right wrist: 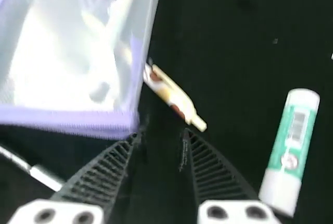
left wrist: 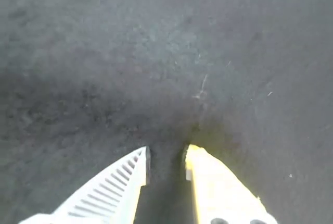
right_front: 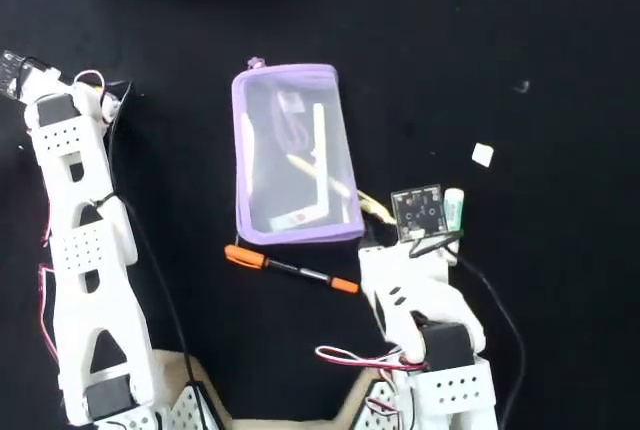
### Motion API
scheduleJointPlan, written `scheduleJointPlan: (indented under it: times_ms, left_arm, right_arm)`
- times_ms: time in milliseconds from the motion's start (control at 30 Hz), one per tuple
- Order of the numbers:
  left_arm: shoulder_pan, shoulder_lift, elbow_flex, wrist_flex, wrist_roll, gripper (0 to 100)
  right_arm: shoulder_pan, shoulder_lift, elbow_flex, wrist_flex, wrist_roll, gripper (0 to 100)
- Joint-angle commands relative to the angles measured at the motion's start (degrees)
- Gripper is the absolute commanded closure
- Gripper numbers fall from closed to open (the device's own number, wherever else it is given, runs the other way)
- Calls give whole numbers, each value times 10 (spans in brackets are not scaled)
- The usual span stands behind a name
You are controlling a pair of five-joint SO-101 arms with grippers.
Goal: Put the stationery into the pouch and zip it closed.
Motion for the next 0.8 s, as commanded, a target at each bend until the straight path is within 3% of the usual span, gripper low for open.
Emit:
scheduleJointPlan:
  times_ms: [0, 200, 300, 400, 567, 767]
  left_arm:
    - [13, 67, 71, -84, 4, 859]
    - [12, 67, 168, -162, 4, 859]
    - [8, 67, 165, -153, 6, 859]
    - [6, 57, 109, -77, 7, 859]
    - [10, 21, -10, 149, 7, 855]
    - [-10, -61, -11, 188, 3, 855]
  right_arm:
    - [6, -50, -2, 35, 5, 887]
    - [6, -50, -2, 63, 5, 886]
    - [6, -50, -2, 63, 4, 887]
    - [6, -50, -2, 63, 2, 887]
    - [6, -50, -2, 63, 2, 887]
    - [6, -50, -2, 66, 2, 887]
